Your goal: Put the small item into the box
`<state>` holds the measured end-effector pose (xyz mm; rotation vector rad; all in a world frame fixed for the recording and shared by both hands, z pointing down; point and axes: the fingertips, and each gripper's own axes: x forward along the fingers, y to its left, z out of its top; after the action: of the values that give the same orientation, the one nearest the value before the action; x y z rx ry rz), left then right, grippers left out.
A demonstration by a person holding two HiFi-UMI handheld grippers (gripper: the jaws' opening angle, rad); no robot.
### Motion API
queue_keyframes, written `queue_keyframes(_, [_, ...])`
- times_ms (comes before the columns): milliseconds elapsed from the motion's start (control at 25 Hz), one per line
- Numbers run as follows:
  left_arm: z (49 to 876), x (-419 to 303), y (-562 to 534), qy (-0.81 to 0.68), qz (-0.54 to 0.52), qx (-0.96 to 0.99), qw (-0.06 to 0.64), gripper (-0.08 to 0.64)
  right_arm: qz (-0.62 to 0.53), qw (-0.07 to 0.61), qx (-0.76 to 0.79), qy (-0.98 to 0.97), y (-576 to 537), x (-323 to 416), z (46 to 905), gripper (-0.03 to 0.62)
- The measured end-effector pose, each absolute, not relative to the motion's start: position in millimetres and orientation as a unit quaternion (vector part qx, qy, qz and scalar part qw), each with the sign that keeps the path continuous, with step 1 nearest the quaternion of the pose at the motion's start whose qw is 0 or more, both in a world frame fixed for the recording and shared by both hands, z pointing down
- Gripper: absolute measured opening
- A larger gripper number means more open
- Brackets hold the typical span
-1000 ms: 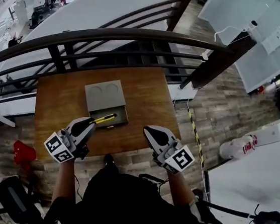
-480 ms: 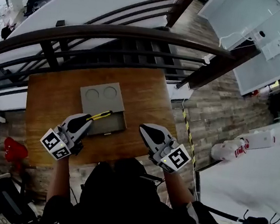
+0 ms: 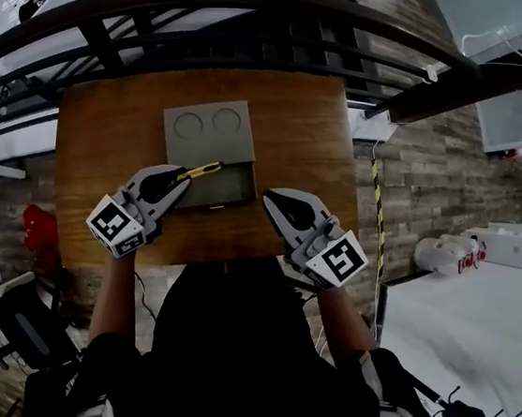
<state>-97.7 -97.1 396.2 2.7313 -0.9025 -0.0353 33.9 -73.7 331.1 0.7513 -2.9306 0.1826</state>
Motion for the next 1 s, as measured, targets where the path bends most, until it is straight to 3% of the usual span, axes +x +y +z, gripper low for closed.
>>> queue_keyframes(1000, [523,-33,-106,-0.238,0.184,0.947,0.112,0.071,0.102,0.084,0.281,-0.951,-117,66,387,0.011])
